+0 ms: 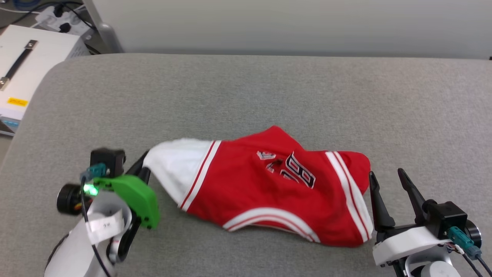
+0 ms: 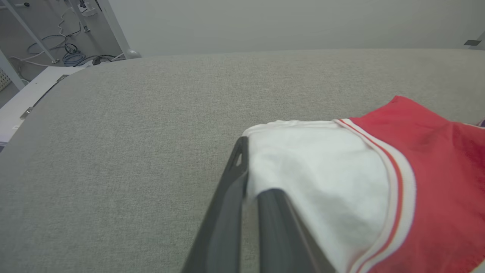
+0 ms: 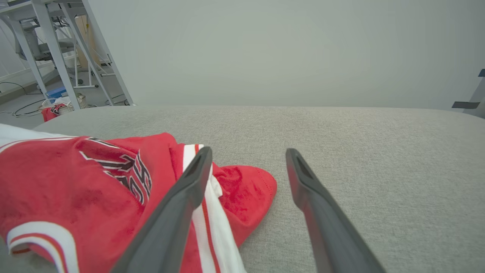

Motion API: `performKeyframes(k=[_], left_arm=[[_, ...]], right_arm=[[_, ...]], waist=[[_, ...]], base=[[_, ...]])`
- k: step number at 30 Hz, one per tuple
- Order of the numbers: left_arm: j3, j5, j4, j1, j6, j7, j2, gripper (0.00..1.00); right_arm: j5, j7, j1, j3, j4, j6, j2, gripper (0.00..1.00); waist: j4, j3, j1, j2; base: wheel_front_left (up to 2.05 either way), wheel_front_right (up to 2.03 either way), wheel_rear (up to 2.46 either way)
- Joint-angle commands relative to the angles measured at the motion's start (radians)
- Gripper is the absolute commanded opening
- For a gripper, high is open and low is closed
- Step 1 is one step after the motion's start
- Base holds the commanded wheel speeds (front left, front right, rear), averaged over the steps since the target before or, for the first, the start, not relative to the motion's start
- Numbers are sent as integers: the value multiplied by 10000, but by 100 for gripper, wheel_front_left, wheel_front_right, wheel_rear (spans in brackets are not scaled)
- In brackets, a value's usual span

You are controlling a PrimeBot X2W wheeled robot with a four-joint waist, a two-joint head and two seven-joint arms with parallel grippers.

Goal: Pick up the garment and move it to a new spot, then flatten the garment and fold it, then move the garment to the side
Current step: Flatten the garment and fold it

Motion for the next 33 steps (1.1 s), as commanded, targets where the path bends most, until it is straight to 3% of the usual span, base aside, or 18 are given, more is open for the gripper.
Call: performKeyframes(k=[1, 8, 9, 10, 18, 24, 28, 33], left_arm=[[15, -111, -53, 379, 77, 77, 171, 0], [121, -321, 672, 1187, 235, 195, 460, 0], [29, -268, 816, 1222, 196, 199, 460, 73], [-26, -232, 909, 1227, 176, 156, 434, 100], [-142, 117, 1211, 965, 248, -1167, 80, 100], [-144, 556, 323, 1125, 330, -2503, -149, 100], [-4, 892, -716, 1589, 697, -2698, -318, 100], [6, 1038, -1870, 2081, 794, -2728, -441, 100]], right_arm=[[-3, -86, 104, -6, 58, -7, 1, 100], [-14, 22, 155, -46, 301, -7, 4, 100], [-19, 43, 168, -50, 336, -7, 4, 100], [-26, 61, 183, -59, 362, -7, 4, 100], [-36, 179, 419, -218, 456, -7, 5, 100], [-22, 427, 580, -388, 245, -7, -62, 100], [69, 1439, 425, -356, -57, -7, -399, 100], [342, 4005, -210, -133, -327, -7, -1155, 100]], waist=[[345, -339, 0, 0], [427, -545, 0, 0], [424, -585, 0, 0], [425, -614, 0, 0], [529, -1038, 0, 0], [779, -1362, 0, 0], [1061, -1268, 0, 0], [1501, -868, 0, 0]], base=[[0, 0, 0], [0, 0, 0], [0, 0, 0], [0, 0, 0], [0, 0, 0], [0, 0, 0], [0, 0, 0], [0, 0, 0]])
